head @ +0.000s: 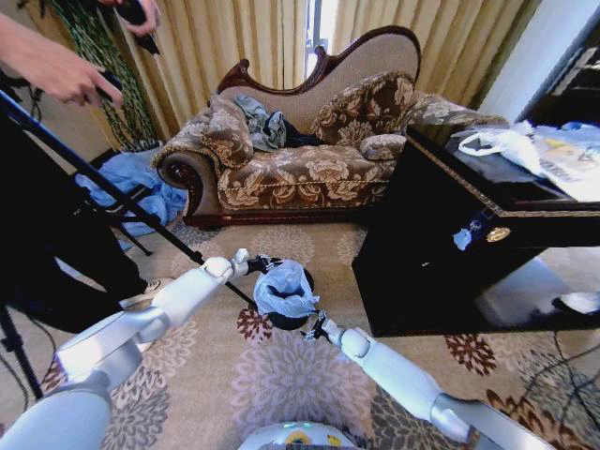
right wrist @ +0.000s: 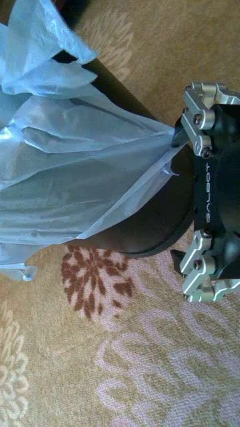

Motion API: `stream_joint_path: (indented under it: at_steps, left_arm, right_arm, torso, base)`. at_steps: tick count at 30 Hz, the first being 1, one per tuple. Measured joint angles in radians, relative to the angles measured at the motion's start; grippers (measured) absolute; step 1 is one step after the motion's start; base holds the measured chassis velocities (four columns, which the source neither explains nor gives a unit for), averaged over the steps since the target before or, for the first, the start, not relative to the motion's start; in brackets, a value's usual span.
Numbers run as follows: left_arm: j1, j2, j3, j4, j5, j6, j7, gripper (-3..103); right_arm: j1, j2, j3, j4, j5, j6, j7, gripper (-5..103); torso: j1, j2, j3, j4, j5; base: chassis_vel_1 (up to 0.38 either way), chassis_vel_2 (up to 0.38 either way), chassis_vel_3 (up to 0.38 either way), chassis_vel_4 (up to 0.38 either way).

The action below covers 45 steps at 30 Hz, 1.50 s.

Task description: Place a garbage bag over the trash bin.

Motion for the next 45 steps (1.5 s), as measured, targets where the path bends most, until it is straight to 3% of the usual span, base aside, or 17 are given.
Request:
stream_joint_path:
  at_steps: [2, 6, 9, 11, 12, 15, 18, 20, 21, 25, 27, 29, 33, 37, 38, 40, 45]
  left_arm:
    - [-0.002, -0.048, -0.026, 0.039, 0.0, -0.011, -0.024, 0]
    - [-0.001, -0.056, -0.048, 0.03, -0.003, -0.004, -0.039, 0]
    - [0.004, -0.025, -0.049, -0.021, -0.02, 0.023, -0.044, 0]
    - [0.015, 0.065, -0.029, -0.114, -0.05, 0.064, -0.046, -2]
    - [0.015, 0.065, -0.029, -0.114, -0.05, 0.064, -0.046, -2]
    - [0.033, 0.149, -0.008, -0.201, -0.079, 0.094, -0.046, 14]
    - [0.049, 0.182, -0.005, -0.239, -0.087, 0.104, -0.04, 24]
    - [0.055, 0.188, -0.004, -0.245, -0.087, 0.105, -0.037, 24]
    - [0.06, 0.191, -0.004, -0.246, -0.087, 0.104, -0.034, 35]
    - [0.066, 0.184, -0.005, -0.232, -0.075, 0.101, -0.031, 46]
    - [0.066, 0.171, -0.003, -0.214, -0.057, 0.096, -0.03, 57]
    - [0.066, 0.163, 0.0, -0.203, -0.046, 0.093, -0.03, 57]
    - [0.061, 0.137, 0.015, -0.169, -0.018, 0.07, -0.03, 79]
    - [0.053, 0.116, 0.022, -0.149, -0.007, 0.055, -0.028, 89]
    - [0.049, 0.107, 0.023, -0.141, -0.001, 0.049, -0.028, 97]
    - [0.04, 0.085, 0.023, -0.12, 0.023, 0.029, -0.028, 87]
    - [0.029, 0.069, 0.025, -0.1, 0.033, 0.013, -0.03, 76]
  right_arm:
    - [-0.005, -0.002, 0.005, 0.005, 0.001, -0.001, 0.002, 99]
    - [-0.008, -0.006, 0.008, 0.014, 0.001, -0.004, 0.003, 99]
    - [-0.008, -0.006, 0.008, 0.018, 0.002, -0.006, 0.004, 99]
    - [-0.009, -0.006, 0.01, 0.023, 0.002, -0.007, 0.005, 99]
    - [-0.009, -0.006, 0.01, 0.023, 0.002, -0.007, 0.005, 99]
    - [-0.008, -0.005, 0.012, 0.022, 0.002, -0.007, 0.005, 99]
    - [-0.007, -0.004, 0.013, 0.02, 0.001, -0.007, 0.005, 99]
    - [-0.007, -0.004, 0.012, 0.017, 0.001, -0.007, 0.005, 99]
    - [-0.006, -0.002, 0.011, 0.013, 0.001, -0.005, 0.005, 99]
    - [-0.005, 0.0, 0.006, 0.01, 0.001, -0.004, 0.005, 99]
    - [-0.004, 0.001, 0.002, 0.009, 0.001, -0.004, 0.005, 99]
    - [-0.003, 0.002, 0.001, 0.007, 0.001, -0.004, 0.004, 99]
    - [-0.001, 0.008, 0.002, -0.002, 0.001, 0.002, 0.004, 99]
    - [-0.001, 0.009, 0.003, -0.007, 0.001, 0.006, 0.004, 99]
    - [-0.001, 0.009, 0.003, -0.007, 0.001, 0.006, 0.004, 99]
    - [-0.001, 0.006, 0.004, -0.008, 0.001, 0.008, 0.004, 99]
    - [-0.003, 0.007, 0.01, -0.013, 0.0, 0.014, 0.004, 100]
  torso:
    - [0.0, 0.0, 0.0, -0.0001, 0.0004]
    - [0.0, 0.0, 0.0, 0.0, 0.0001]
    - [0.0, 0.0, 0.0, -0.0003, -0.0001]
    - [0.0, 0.0, 0.0, 0.0001, 0.0002]
    - [0.0, 0.0, 0.0, 0.0001, 0.0002]
    - [0.0, 0.0, 0.0, 0.0011, -0.0001]
    - [0.0, 0.0, 0.0, 0.0003, 0.0]
    - [0.0, 0.0, 0.0, 0.0002, -0.0001]
    - [0.0, 0.0, 0.0, 0.0, -0.0001]
    - [0.0, 0.0, 0.0, 0.0001, 0.0]
    - [0.0, 0.0, 0.0, 0.0001, 0.0001]
    - [0.0, 0.0, 0.0, 0.0, 0.0]
    - [0.0, 0.0, 0.0, 0.0001, 0.0002]
    - [0.0, 0.0, 0.0, 0.0002, 0.0001]
    - [0.0, 0.0, 0.0, 0.0001, 0.0002]
    - [0.0, 0.0, 0.0, 0.0, 0.0001]
    - [0.0, 0.0, 0.0, 0.0001, 0.0001]
  base:
    - [0.0, 0.0, 0.0, 0.0]
    - [0.0, 0.0, 0.0, 0.0]
    - [0.0, 0.0, 0.0, 0.0]
    - [0.0, 0.0, 0.0, 0.0]
    - [0.0, 0.0, 0.0, 0.0]
    - [0.0, 0.0, 0.0, 0.0]
    - [0.0, 0.0, 0.0, 0.0]
    - [0.0, 0.0, 0.0, 0.0]
    - [0.0, 0.0, 0.0, 0.0]
    - [0.0, 0.0, 0.0, 0.0]
    - [0.0, 0.0, 0.0, 0.0]
    - [0.0, 0.0, 0.0, 0.0]
    - [0.0, 0.0, 0.0, 0.0]
    - [0.0, 0.0, 0.0, 0.0]
    - [0.0, 0.0, 0.0, 0.0]
    - [0.0, 0.0, 0.0, 0.0]
    - [0.0, 0.0, 0.0, 0.0]
